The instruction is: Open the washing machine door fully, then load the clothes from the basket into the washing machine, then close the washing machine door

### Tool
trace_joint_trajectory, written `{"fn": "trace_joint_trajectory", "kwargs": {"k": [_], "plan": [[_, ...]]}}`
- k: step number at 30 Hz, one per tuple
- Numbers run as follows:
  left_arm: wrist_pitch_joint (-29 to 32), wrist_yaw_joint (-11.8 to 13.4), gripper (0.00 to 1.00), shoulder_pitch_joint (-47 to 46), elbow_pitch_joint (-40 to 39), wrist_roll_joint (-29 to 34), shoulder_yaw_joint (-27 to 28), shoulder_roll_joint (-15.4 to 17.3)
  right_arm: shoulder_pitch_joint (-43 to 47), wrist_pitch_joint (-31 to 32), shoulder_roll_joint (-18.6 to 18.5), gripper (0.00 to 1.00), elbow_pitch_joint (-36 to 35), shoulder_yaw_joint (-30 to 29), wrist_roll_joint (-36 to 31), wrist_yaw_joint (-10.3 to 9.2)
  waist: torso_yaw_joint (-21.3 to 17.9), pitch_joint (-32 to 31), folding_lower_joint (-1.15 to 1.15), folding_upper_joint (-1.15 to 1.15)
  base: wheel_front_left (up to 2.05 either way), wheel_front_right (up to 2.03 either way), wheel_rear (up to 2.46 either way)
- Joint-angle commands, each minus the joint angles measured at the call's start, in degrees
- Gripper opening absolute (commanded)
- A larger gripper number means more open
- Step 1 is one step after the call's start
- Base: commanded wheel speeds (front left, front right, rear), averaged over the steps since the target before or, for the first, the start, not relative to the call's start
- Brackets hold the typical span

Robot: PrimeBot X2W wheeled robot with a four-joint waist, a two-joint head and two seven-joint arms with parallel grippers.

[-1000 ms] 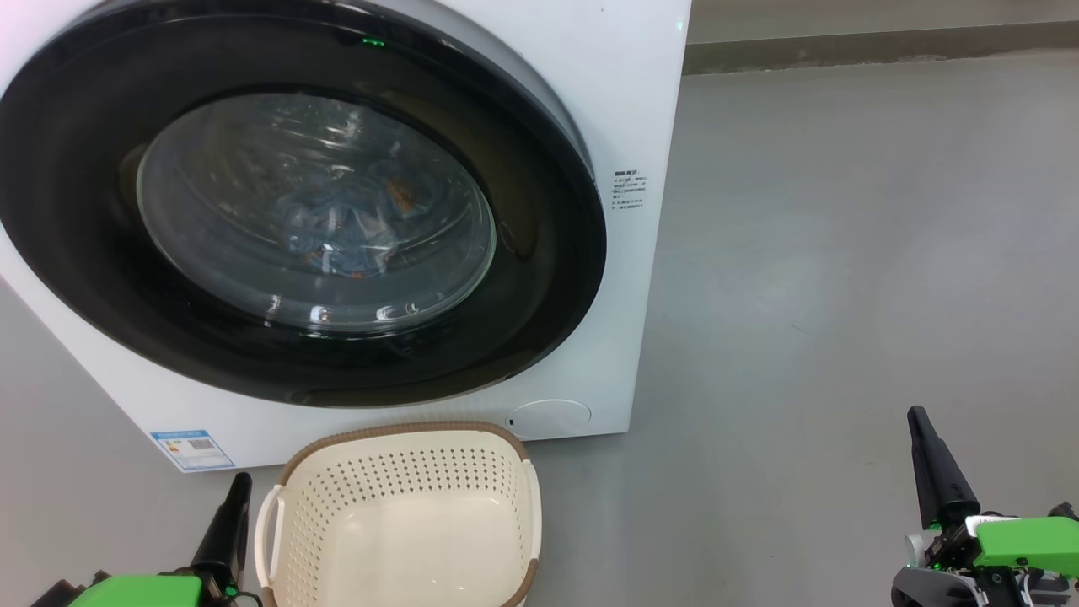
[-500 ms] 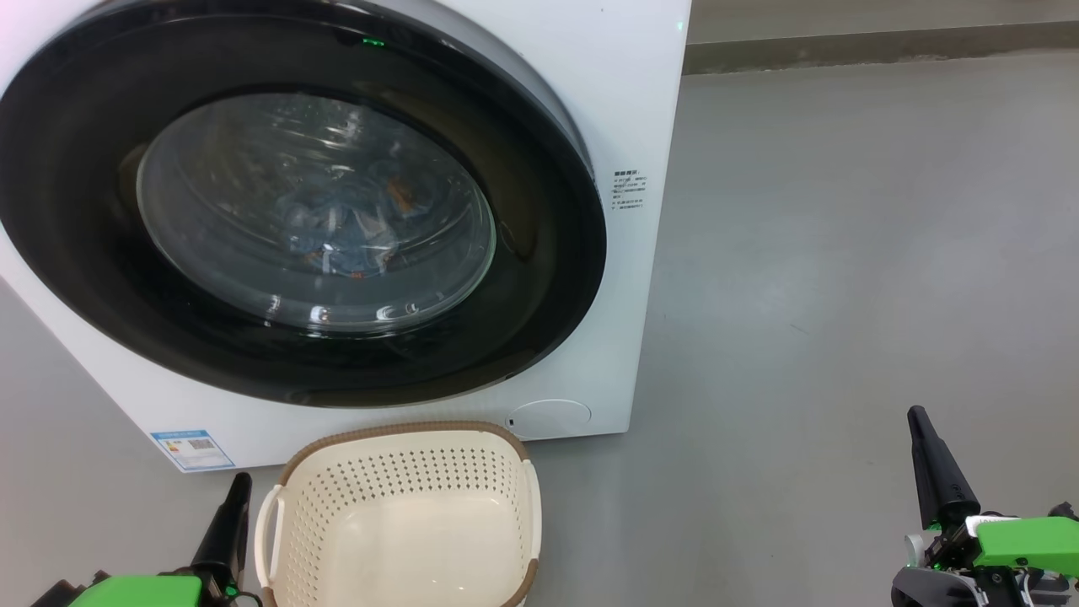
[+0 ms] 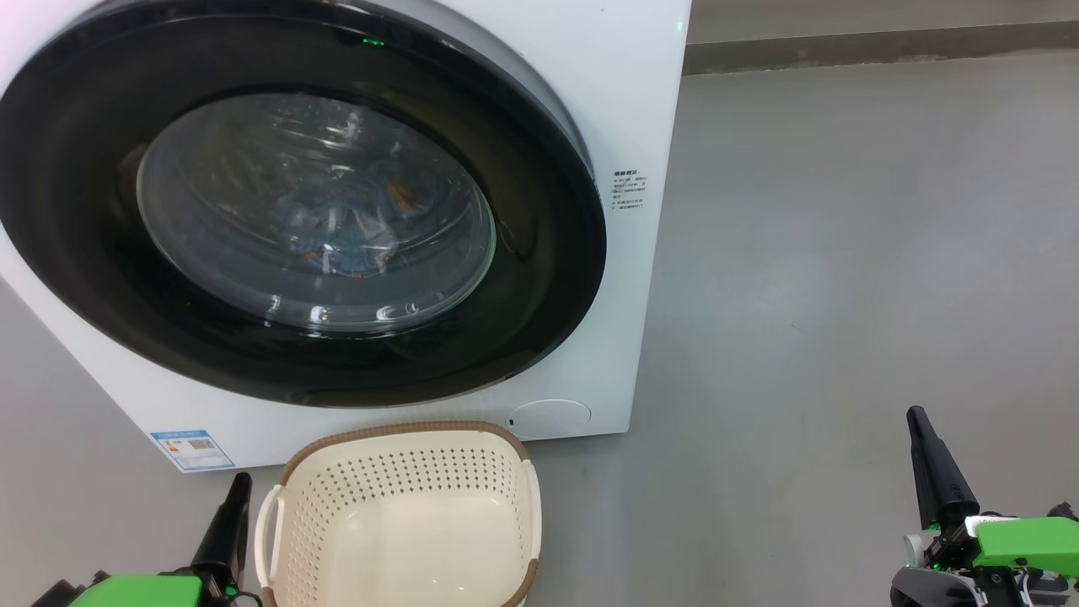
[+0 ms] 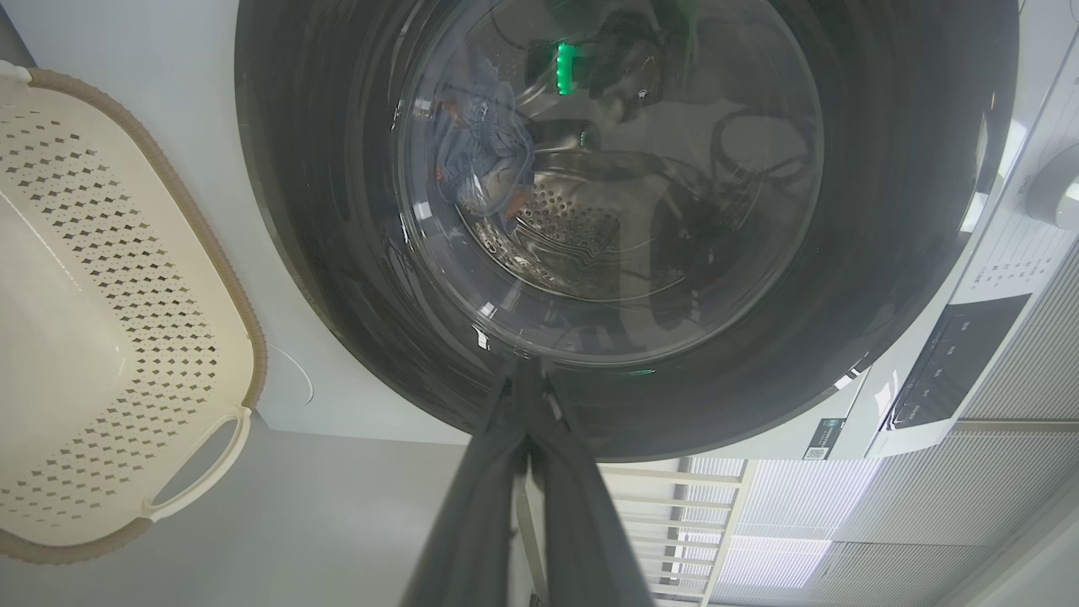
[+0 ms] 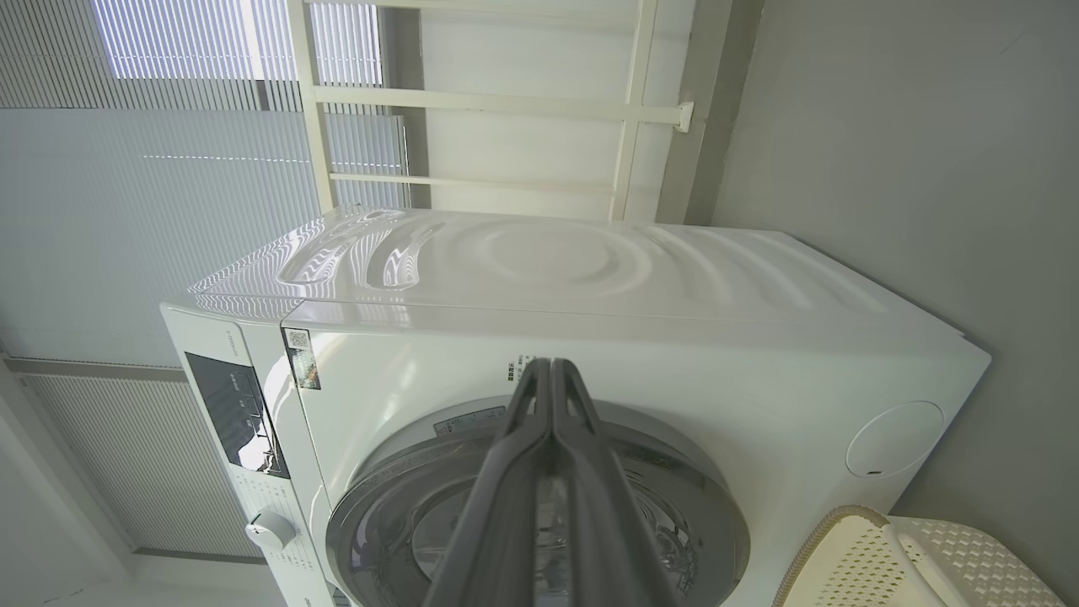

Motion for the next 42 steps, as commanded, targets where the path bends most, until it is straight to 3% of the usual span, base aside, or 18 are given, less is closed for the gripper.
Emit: {"fn": "trace_joint_trajectory", "kwargs": {"k": [1, 42], "plan": [[0.4, -0.2, 0.0, -2.4, -1.0, -0.4, 2.0, 0.7, -1.2, 0.4, -0.2, 0.0, -1.7, 0.9, 0.5, 0.07, 0.0, 0.0, 0.0, 0.0, 0.0, 0.0, 0.0], [0.4, -0.2, 0.0, -2.4, -1.0, -0.4, 2.0, 0.7, -1.2, 0.4, -0.1, 0.0, -1.7, 0.8, 0.4, 0.07, 0.0, 0.0, 0.0, 0.0, 0.0, 0.0, 0.0]]}}
